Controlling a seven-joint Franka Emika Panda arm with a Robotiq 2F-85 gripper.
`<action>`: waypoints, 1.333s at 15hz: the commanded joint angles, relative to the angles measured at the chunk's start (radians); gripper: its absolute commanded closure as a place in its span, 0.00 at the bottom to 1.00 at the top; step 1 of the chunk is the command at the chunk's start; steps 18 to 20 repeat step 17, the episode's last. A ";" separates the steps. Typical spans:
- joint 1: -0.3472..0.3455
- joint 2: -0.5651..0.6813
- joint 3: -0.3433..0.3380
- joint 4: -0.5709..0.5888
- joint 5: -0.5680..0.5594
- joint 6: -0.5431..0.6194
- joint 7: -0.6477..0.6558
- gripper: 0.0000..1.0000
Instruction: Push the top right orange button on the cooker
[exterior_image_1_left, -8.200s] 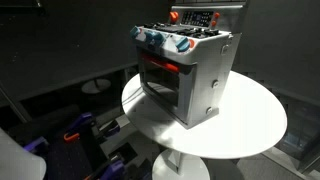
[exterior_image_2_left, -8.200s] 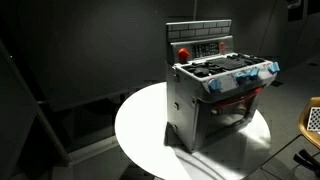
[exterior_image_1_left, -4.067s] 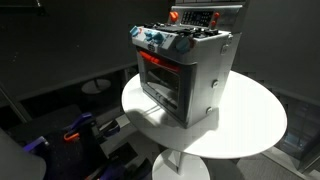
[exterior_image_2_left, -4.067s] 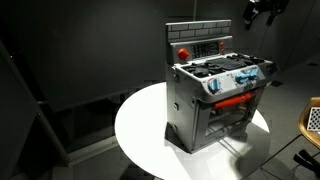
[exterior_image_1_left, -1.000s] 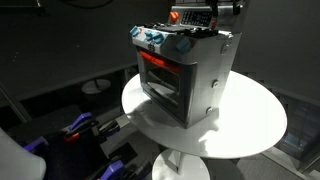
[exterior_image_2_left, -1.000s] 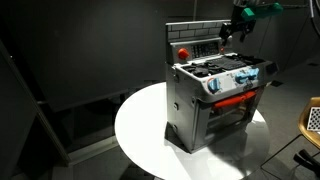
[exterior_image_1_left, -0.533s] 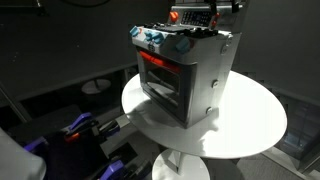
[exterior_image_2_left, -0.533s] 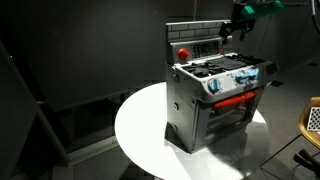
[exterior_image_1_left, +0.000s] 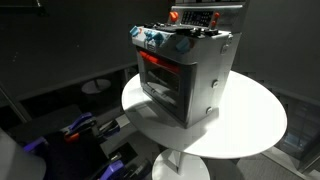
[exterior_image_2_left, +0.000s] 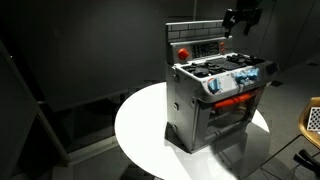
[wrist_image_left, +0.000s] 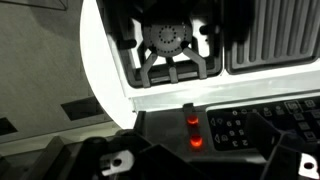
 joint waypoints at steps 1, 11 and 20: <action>0.000 -0.095 0.008 -0.065 0.052 -0.103 -0.039 0.00; -0.004 -0.302 0.027 -0.231 0.077 -0.319 -0.091 0.00; -0.009 -0.287 0.034 -0.223 0.060 -0.321 -0.067 0.00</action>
